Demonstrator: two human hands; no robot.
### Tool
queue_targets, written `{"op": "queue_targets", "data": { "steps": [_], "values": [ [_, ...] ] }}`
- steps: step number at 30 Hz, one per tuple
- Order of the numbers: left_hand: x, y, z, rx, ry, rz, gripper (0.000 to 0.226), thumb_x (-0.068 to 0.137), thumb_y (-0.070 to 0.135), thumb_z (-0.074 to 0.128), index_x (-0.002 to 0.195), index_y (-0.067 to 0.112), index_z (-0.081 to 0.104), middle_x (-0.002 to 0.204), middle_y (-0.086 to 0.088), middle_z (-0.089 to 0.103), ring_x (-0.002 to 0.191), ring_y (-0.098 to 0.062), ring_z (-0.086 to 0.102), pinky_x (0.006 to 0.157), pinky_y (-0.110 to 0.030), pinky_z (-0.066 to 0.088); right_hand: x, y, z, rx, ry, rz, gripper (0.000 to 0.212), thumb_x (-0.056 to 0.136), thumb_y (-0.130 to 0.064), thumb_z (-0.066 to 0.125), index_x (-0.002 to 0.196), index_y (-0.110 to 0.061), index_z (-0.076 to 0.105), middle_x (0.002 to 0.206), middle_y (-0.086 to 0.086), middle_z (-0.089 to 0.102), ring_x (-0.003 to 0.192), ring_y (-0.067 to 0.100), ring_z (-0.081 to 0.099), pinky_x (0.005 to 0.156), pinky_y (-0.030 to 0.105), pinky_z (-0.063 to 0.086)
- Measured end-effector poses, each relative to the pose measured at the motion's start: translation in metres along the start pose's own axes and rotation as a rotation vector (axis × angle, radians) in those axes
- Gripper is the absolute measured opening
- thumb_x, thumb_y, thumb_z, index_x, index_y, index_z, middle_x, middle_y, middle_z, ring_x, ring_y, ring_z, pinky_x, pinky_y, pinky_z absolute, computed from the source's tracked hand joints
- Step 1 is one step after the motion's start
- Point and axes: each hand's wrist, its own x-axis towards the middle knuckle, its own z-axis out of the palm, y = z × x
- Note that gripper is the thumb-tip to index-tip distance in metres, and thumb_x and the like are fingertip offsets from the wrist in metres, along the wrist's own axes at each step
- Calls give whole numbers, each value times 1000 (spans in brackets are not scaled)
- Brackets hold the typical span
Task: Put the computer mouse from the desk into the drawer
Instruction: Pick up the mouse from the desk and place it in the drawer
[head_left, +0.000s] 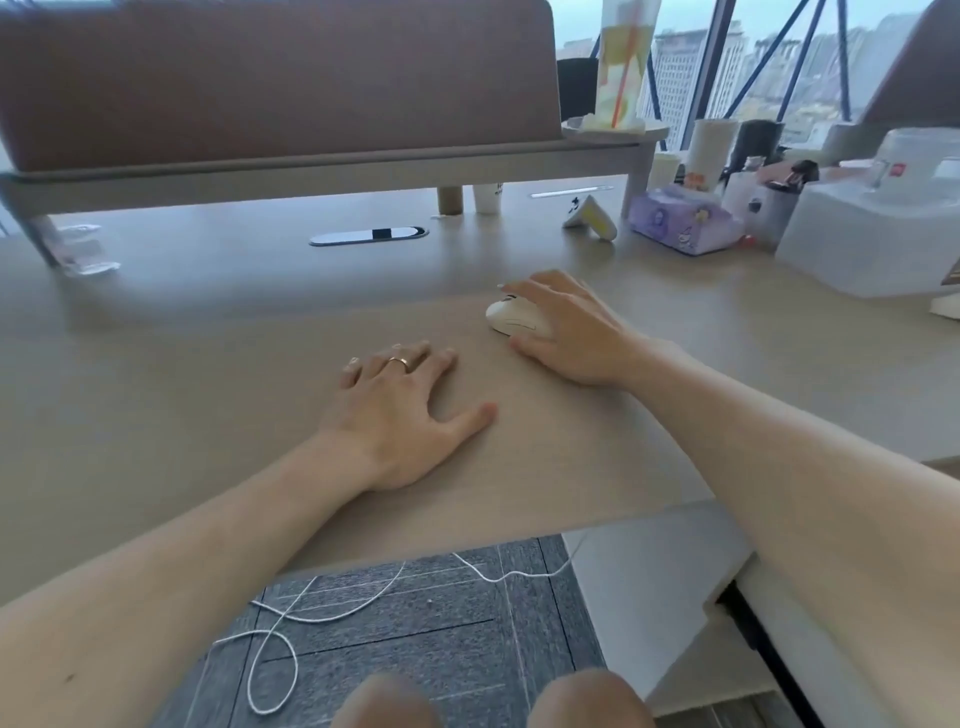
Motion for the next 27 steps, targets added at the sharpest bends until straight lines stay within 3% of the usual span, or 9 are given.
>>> {"op": "queue_targets", "data": {
  "steps": [7, 13, 17, 21, 24, 27],
  "values": [
    [1, -1, -1, 9, -26, 13, 104, 68, 96, 16, 156, 42, 28, 169, 6, 23, 156, -18, 14, 124, -51, 7, 2, 8, 12, 11, 97, -81, 48, 91, -29, 58, 139, -32, 56, 138, 4, 55, 129, 23, 53, 109, 27, 33],
    [0, 1, -2, 11, -13, 5, 104, 68, 97, 18, 155, 43, 32, 167, 6, 27, 155, -18, 18, 124, -50, 9, -12, 3, 10, 38, 221, -111, 45, 91, -30, 57, 136, -29, 59, 140, 5, 53, 126, 28, 56, 109, 37, 41],
    [-7, 6, -6, -26, 34, 29, 96, 70, 93, 25, 148, 40, 47, 160, 7, 42, 148, -20, 33, 122, -48, 19, -48, -4, -1, 29, 246, -170, 46, 94, -28, 56, 140, -27, 55, 144, 5, 49, 129, 28, 53, 112, 38, 39],
    [-21, 16, -9, -66, 80, 68, 90, 75, 83, 28, 140, 30, 58, 151, 2, 54, 137, -25, 49, 114, -43, 31, -105, -6, -21, -1, 229, -196, 45, 97, -25, 57, 141, -23, 56, 147, 8, 47, 133, 28, 50, 112, 27, 31],
    [-34, 29, -5, -44, 37, 43, 98, 72, 86, 21, 148, 30, 49, 159, 0, 44, 144, -26, 40, 119, -46, 26, -154, 2, -37, -8, 227, -214, 42, 99, -24, 57, 141, -21, 56, 146, 8, 47, 130, 26, 52, 111, 28, 34],
    [-49, 49, -4, -11, -16, 40, 101, 74, 87, 18, 154, 30, 38, 165, -1, 33, 151, -25, 27, 122, -48, 18, -202, 14, -49, -2, 250, -178, 43, 98, -20, 59, 141, -21, 56, 146, 6, 47, 131, 22, 52, 112, 18, 29]
  ]
}}
